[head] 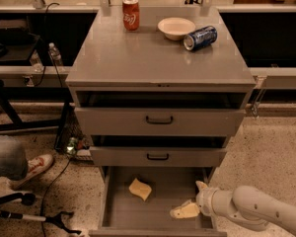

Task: Pick sponge from bottom drawer and place on counter

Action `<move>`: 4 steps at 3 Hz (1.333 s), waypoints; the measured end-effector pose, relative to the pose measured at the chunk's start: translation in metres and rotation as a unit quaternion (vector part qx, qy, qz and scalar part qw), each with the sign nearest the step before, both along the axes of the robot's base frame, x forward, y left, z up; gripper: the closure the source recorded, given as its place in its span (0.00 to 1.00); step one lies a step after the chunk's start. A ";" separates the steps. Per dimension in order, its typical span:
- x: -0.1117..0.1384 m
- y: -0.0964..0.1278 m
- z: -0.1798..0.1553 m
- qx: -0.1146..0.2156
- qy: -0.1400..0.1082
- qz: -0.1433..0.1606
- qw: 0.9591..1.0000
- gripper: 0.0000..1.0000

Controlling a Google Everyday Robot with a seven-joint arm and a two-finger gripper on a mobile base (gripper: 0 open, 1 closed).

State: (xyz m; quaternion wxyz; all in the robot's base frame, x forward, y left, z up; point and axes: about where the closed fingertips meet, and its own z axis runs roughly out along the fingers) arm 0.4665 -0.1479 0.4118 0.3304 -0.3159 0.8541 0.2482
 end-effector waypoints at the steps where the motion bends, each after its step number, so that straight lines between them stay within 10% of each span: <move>1: 0.008 0.019 -0.033 0.013 -0.018 0.008 1.000 0.00; 3: 0.021 0.087 -0.109 0.035 -0.056 0.008 0.998 0.00; 4: 0.022 0.087 -0.107 0.035 -0.057 0.008 0.998 0.00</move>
Offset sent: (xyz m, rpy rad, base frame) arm 0.0301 0.0829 -0.1066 0.0577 -0.1842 0.0240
